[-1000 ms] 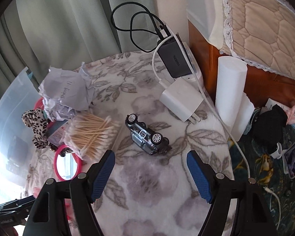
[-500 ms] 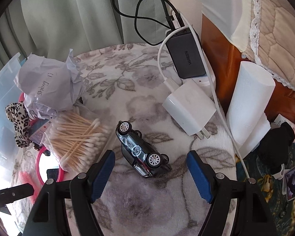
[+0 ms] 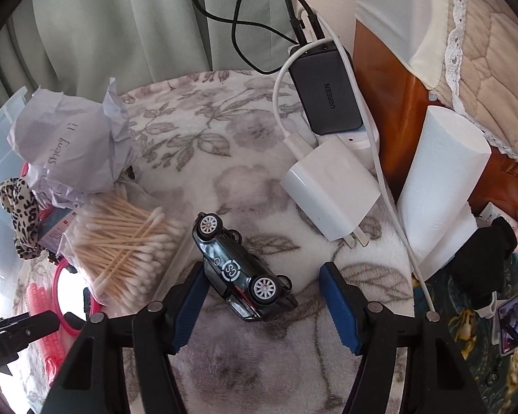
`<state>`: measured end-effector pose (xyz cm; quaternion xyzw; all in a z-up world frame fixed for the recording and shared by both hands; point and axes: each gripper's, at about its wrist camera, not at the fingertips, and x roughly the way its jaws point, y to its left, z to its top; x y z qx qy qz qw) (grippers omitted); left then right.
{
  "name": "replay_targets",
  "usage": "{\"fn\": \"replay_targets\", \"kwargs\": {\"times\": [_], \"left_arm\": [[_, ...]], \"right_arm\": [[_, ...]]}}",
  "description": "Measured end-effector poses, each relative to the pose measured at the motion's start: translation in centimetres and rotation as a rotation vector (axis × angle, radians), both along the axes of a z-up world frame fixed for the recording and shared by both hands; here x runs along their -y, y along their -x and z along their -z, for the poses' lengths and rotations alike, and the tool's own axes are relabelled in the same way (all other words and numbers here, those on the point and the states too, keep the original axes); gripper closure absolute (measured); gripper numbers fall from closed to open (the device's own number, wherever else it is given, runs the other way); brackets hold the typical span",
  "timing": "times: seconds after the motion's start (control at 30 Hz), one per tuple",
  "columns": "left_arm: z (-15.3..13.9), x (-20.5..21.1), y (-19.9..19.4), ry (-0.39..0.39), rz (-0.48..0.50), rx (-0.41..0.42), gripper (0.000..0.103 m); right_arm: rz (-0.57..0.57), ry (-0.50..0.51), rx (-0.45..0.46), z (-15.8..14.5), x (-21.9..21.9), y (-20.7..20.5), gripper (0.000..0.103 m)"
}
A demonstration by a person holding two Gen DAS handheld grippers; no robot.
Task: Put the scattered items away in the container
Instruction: 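Grasp the pink roller clip with the left tool while the right tool grasps the black toy car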
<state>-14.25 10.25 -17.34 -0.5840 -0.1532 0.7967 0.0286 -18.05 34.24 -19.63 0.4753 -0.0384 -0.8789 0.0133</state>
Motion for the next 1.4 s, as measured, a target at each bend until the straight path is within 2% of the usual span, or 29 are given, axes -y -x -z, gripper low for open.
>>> {"fn": "replay_targets", "kwargs": {"times": [0.07,0.13,0.33,0.83,1.17,1.23,1.4], "left_arm": [[-0.1,0.1,-0.2,-0.003,-0.001,0.001,0.06],[-0.2,0.3,-0.3,-0.009,0.0,0.002,0.062],[-0.9,0.8,-1.1,-0.027,0.009,-0.008,0.07],[-3.4,2.6,-4.0,-0.047,0.018,-0.059,0.076],[-6.1,3.3,-5.9,-0.08,0.032,-0.118,0.078],[-7.2,3.0,-6.7,-0.084,0.033,-0.135,0.078],[-7.8,2.4,-7.1,-0.1,0.039,-0.191,0.078]], "right_arm": [[0.009,0.011,0.002,-0.1,-0.1,-0.1,0.046],[0.019,0.022,0.006,-0.2,-0.3,-0.3,0.049],[0.044,0.08,0.015,-0.6,-0.4,-1.4,0.049],[0.101,0.198,0.006,-2.1,0.6,-6.5,0.05],[0.11,0.22,-0.064,-5.4,1.2,-9.3,0.05],[0.108,0.221,-0.076,-6.1,1.4,-9.8,0.05],[0.098,0.221,-0.116,-7.9,2.1,-10.8,0.05]]}}
